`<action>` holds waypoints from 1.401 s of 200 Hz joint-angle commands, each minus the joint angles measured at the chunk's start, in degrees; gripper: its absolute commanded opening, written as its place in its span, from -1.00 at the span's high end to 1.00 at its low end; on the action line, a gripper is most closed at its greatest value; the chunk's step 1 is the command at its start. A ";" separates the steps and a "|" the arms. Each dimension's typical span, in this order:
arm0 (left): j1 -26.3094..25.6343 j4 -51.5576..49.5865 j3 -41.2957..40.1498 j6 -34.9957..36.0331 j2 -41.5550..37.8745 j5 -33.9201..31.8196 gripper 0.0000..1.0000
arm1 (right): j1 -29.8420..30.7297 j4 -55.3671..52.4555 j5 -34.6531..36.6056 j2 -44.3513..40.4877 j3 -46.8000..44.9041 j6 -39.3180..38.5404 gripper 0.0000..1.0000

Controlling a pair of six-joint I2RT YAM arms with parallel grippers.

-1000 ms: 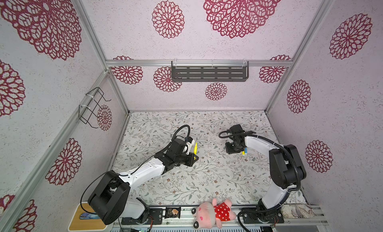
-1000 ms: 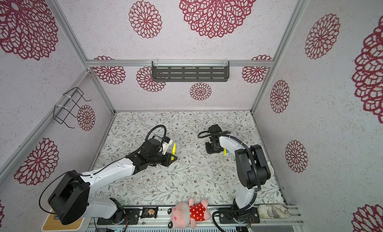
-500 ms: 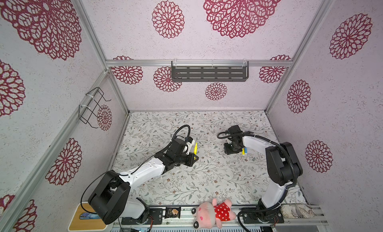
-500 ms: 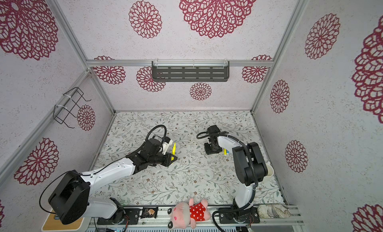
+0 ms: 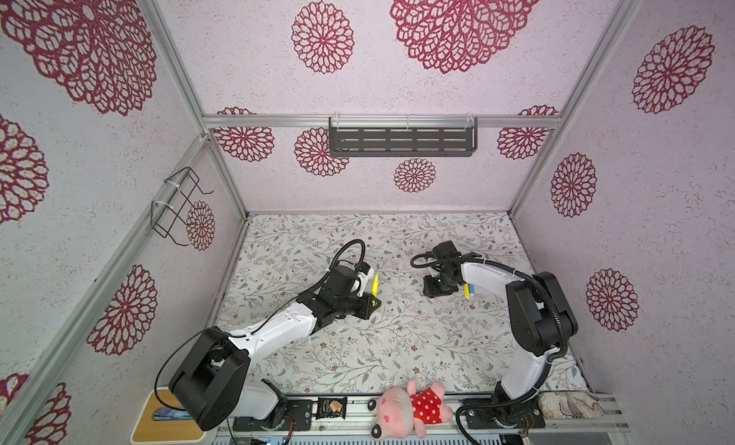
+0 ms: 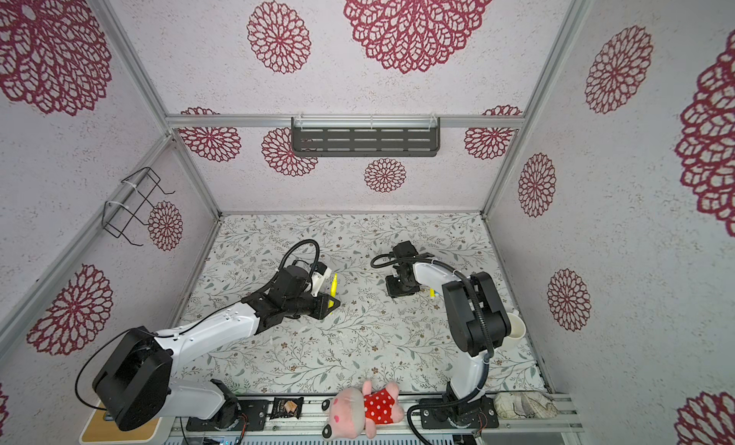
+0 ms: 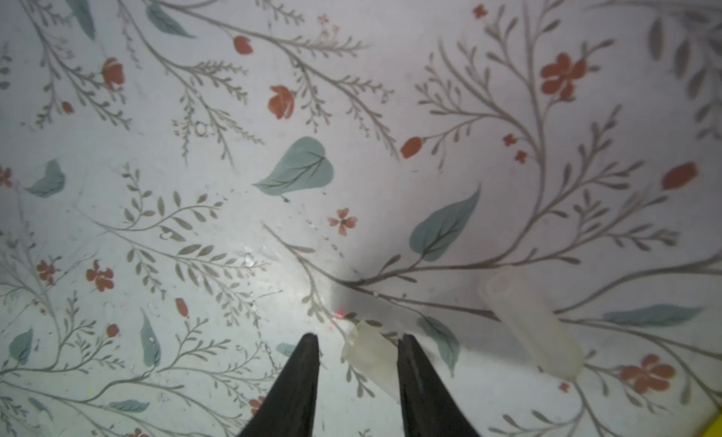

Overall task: Insert pens into pen caps
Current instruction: Move the pen cap to the center of the table.

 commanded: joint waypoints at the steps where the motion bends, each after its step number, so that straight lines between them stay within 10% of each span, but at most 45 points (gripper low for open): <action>1: -0.37 -0.15 -0.13 0.75 -1.06 -0.53 1.00 | 1.87 -1.41 -3.88 0.04 1.90 -1.92 0.24; 114: -0.32 -0.15 0.05 0.97 -1.14 -0.59 1.00 | 2.34 -1.84 4.24 -7.52 3.16 6.81 0.31; 187: -0.39 0.73 -0.30 0.73 -1.23 -0.75 1.00 | 3.11 1.79 14.39 -15.06 -1.99 39.69 -0.21; 280: -0.36 1.26 -0.96 0.32 -2.27 -1.03 1.00 | 3.71 -5.17 17.84 -13.57 -4.41 65.23 -0.17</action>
